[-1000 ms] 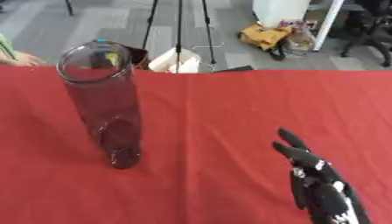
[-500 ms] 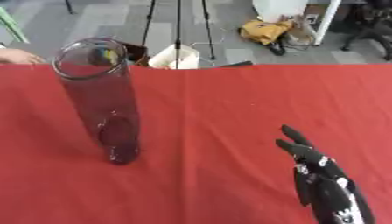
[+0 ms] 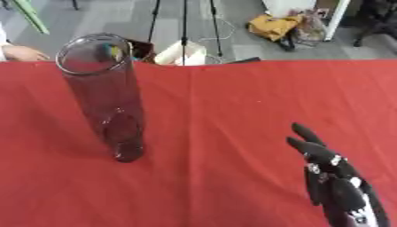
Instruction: Arrange flowers into the vase.
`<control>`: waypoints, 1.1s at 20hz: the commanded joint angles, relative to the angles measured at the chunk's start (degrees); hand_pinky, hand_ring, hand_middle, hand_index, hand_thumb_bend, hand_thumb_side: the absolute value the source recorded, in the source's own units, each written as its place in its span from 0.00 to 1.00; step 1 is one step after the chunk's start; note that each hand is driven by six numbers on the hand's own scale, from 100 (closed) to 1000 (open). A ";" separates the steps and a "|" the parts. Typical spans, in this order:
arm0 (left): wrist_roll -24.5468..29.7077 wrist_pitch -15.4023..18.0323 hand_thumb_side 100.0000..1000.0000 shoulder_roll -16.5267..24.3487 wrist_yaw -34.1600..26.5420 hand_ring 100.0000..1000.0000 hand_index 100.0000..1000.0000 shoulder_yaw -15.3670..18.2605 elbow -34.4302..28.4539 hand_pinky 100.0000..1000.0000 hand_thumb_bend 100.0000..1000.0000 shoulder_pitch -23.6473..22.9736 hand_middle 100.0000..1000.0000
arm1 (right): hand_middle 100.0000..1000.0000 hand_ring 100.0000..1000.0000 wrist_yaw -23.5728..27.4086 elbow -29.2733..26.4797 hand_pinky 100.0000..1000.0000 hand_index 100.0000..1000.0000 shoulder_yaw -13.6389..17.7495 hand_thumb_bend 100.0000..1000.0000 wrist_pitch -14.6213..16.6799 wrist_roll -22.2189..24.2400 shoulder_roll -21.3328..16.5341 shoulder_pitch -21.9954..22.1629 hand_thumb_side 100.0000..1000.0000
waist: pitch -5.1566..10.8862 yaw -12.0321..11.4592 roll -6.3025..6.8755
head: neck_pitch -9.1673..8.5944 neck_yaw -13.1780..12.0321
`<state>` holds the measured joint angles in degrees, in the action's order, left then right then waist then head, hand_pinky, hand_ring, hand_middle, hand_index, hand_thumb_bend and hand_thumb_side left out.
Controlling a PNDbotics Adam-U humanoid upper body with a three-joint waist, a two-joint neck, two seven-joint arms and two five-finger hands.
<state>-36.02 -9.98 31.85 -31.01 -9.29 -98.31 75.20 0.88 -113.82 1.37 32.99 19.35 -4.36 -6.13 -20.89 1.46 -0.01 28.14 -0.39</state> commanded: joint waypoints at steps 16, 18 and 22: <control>2.13 1.19 0.69 -0.90 2.76 0.00 0.00 -1.91 -1.85 0.00 0.03 0.31 0.00 | 0.06 1.00 -0.67 -0.77 0.93 0.84 -0.09 0.00 -0.75 -0.05 -0.21 -1.46 1.00 | 0.05 0.62 0.28 | -1.80 0.01; 2.32 1.28 0.70 -1.13 2.57 0.00 0.00 -2.11 -2.00 0.00 0.03 0.06 0.00 | 0.06 1.00 -0.78 -0.77 0.93 0.84 -0.09 0.00 -0.79 -0.05 -0.10 -1.54 1.00 | -0.08 0.65 0.22 | -1.85 -0.01; 2.41 1.41 0.70 -1.50 2.49 0.00 0.00 -2.42 -2.40 0.00 0.03 -0.35 0.00 | 0.06 1.00 -0.92 -0.77 0.93 0.84 -0.12 0.00 -0.95 -0.02 0.05 -1.76 1.00 | -0.30 0.73 0.17 | -2.10 0.03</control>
<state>-33.84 -8.64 29.92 -28.69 -11.49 -99.77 74.02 0.34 -113.82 1.36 32.25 19.40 -4.25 -7.58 -22.27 2.09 0.20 26.63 -0.44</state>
